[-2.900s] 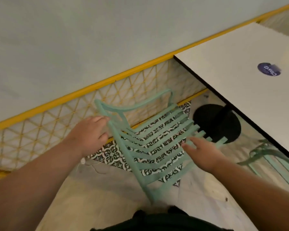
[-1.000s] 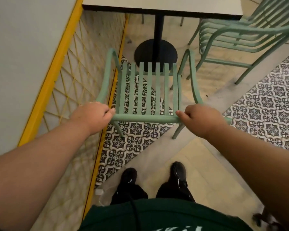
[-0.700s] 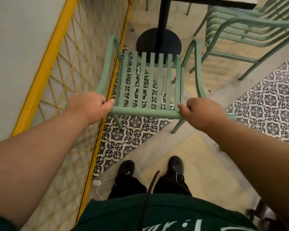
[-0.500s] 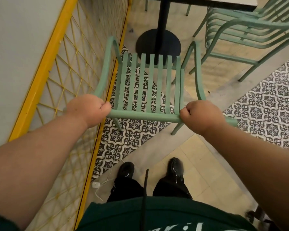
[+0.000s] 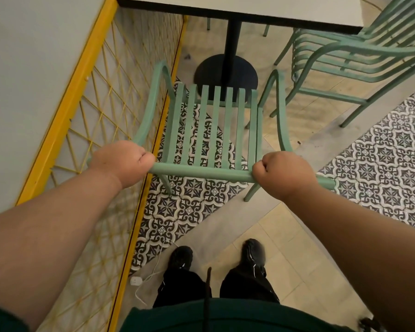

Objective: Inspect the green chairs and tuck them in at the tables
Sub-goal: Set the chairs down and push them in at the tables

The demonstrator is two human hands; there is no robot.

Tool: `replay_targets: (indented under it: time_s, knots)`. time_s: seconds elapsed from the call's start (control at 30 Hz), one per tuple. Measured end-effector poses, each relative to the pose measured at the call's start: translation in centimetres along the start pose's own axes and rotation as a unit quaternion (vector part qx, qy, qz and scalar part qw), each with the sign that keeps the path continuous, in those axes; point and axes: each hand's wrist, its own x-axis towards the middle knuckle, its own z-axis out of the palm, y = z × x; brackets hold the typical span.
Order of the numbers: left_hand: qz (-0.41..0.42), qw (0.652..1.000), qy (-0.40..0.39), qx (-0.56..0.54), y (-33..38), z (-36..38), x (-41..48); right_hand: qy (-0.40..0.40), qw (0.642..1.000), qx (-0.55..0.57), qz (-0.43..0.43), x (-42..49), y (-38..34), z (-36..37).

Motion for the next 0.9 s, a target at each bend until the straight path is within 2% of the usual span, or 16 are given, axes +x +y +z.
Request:
replay_targets:
  time_s: [0.9]
  knots:
    - [0.024,0.998,0.036,0.036,-4.1,-2.1,9.4,0.018,1.000,-0.015,-0.006,9.0,-3.0,-2.1]
